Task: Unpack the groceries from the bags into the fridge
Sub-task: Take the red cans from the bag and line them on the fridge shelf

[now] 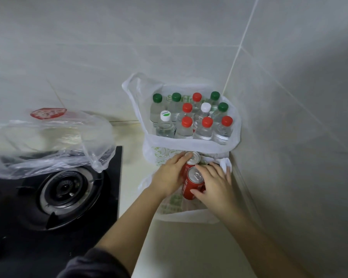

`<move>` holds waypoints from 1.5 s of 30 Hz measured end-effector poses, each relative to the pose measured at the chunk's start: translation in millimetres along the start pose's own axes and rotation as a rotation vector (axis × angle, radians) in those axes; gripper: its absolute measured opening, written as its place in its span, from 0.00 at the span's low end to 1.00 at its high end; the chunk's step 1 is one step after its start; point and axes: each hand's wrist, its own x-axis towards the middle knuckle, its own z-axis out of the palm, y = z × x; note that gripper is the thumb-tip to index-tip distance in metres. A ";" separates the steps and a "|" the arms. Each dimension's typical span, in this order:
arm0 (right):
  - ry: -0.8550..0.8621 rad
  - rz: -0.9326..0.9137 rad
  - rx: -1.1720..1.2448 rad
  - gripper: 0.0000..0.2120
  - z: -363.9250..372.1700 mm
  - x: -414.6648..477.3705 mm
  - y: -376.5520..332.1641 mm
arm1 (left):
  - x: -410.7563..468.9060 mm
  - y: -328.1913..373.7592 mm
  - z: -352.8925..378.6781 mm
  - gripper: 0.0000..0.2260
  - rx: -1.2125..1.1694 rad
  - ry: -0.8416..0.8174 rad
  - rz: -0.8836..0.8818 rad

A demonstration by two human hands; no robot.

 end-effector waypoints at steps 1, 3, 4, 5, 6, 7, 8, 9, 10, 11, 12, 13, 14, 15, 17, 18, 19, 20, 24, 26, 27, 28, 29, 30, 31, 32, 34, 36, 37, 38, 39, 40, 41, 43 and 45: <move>0.009 0.002 0.000 0.33 0.2 -0.4 0.2 | -1.8 -0.9 2.0 0.32 0.003 0.026 0.006; 0.038 0.010 0.001 0.31 0.3 -0.1 0.1 | -5.3 -2.2 3.4 0.31 0.015 0.087 0.029; 0.047 0.015 0.004 0.30 0.6 0.5 -0.3 | -6.4 -2.7 3.2 0.31 0.024 0.106 0.032; 0.052 0.020 0.010 0.29 1.1 1.1 -0.5 | -7.0 -3.4 3.0 0.30 0.034 0.119 0.024; 0.057 0.025 0.015 0.29 1.8 1.6 -0.3 | -7.2 -4.0 2.5 0.29 0.048 0.132 0.010; 0.061 0.030 0.018 0.28 2.6 2.0 -0.2 | -7.6 -4.3 2.0 0.27 0.060 0.149 0.003; 0.064 0.034 0.021 0.28 3.2 2.1 -0.1 | -8.0 -4.3 1.7 0.25 0.063 0.167 0.002; 0.068 0.037 0.026 0.27 3.7 2.0 0.2 | -8.9 -4.4 2.2 0.23 0.060 0.187 0.008; 0.072 0.041 0.033 0.27 4.3 1.8 0.7 | -9.9 -4.9 3.3 0.21 0.056 0.206 0.011; 0.076 0.044 0.039 0.26 4.7 1.6 1.3 | -11.5 -4.8 4.4 0.20 0.052 0.226 0.012; 0.081 0.047 0.042 0.26 5.1 1.0 1.9 | -13.0 -4.6 5.7 0.20 0.049 0.248 0.009; 0.085 0.050 0.047 0.26 5.6 0.6 2.2 | -14.2 -4.6 7.1 0.20 0.045 0.271 0.006; 0.090 0.053 0.053 0.26 6.2 0.4 2.5 | -14.6 -3.5 7.5 0.21 0.042 0.288 -0.002; 0.091 0.056 0.057 0.26 6.6 0.6 2.5 | -14.5 -1.5 6.8 0.22 0.036 0.293 -0.013; 0.079 0.059 0.049 0.26 5.9 1.4 1.6 | -12.6 3.2 4.0 0.24 -0.003 0.270 -0.065; 0.070 0.060 0.047 0.26 5.2 1.7 1.1 | -12.0 5.7 2.6 0.24 -0.041 0.252 -0.097; 0.064 0.061 0.052 0.26 4.4 1.8 0.7 | -12.5 8.1 1.3 0.22 -0.083 0.245 -0.125; 0.063 0.067 0.062 0.26 3.3 1.8 0.1 | -13.7 10.1 0.4 0.20 -0.120 0.249 -0.149; 0.082 0.114 0.149 0.29 0.1 0.8 -1.9 | -26.5 15.7 -1.7 0.21 -0.242 0.305 -0.223; 0.116 0.104 0.185 0.28 -3.8 0.5 -4.0 | -33.9 20.8 -7.7 0.21 -0.313 0.325 -0.238; 0.135 0.096 0.210 0.27 -7.7 1.2 -5.6 | -38.2 24.6 -12.9 0.21 -0.336 0.336 -0.239; 0.149 0.088 0.237 0.26 -14.0 2.0 -8.9 | -43.0 28.0 -19.0 0.22 -0.350 0.351 -0.240; 0.154 0.084 0.270 0.27 -21.0 3.2 -12.4 | -48.6 31.8 -25.8 0.22 -0.357 0.372 -0.237; 0.149 0.078 0.306 0.27 -29.2 4.1 -16.7 | -54.8 35.9 -33.3 0.22 -0.364 0.398 -0.235; 0.135 0.070 0.346 0.29 -38.0 5.1 -21.6 | -61.9 41.0 -41.5 0.22 -0.378 0.430 -0.234; 0.119 0.058 0.387 0.30 -46.6 5.7 -26.5 | -69.8 47.8 -51.0 0.22 -0.401 0.471 -0.233; 0.078 0.033 0.471 0.32 -64.3 5.6 -37.5 | -87.4 64.0 -71.9 0.23 -0.443 0.553 -0.216; 0.030 -0.004 0.539 0.33 -80.4 3.0 -49.7 | -106.7 79.6 -92.8 0.24 -0.427 0.615 -0.185; 0.011 -0.030 0.558 0.33 -87.7 0.5 -56.0 | -117.7 86.4 -102.2 0.25 -0.408 0.637 -0.179; -0.005 -0.059 0.576 0.33 -94.2 -2.9 -63.2 | -128.6 90.8 -109.6 0.25 -0.390 0.650 -0.182; -0.028 -0.086 0.595 0.33 -98.5 -6.6 -70.3 | -140.0 94.8 -115.7 0.25 -0.379 0.656 -0.191; -0.051 -0.113 0.611 0.34 -102.5 -10.7 -78.0 | -151.6 97.3 -119.7 0.25 -0.371 0.659 -0.209; -0.072 -0.139 0.624 0.34 -104.1 -14.5 -85.2 | -163.1 99.3 -121.7 0.25 -0.367 0.658 -0.232; -0.122 -0.192 0.639 0.35 -102.1 -23.6 -98.8 | -186.6 101.1 -120.8 0.25 -0.373 0.652 -0.280; -0.188 -0.247 0.640 0.35 -93.8 -33.1 -109.2 | -209.0 100.8 -115.8 0.24 -0.382 0.667 -0.326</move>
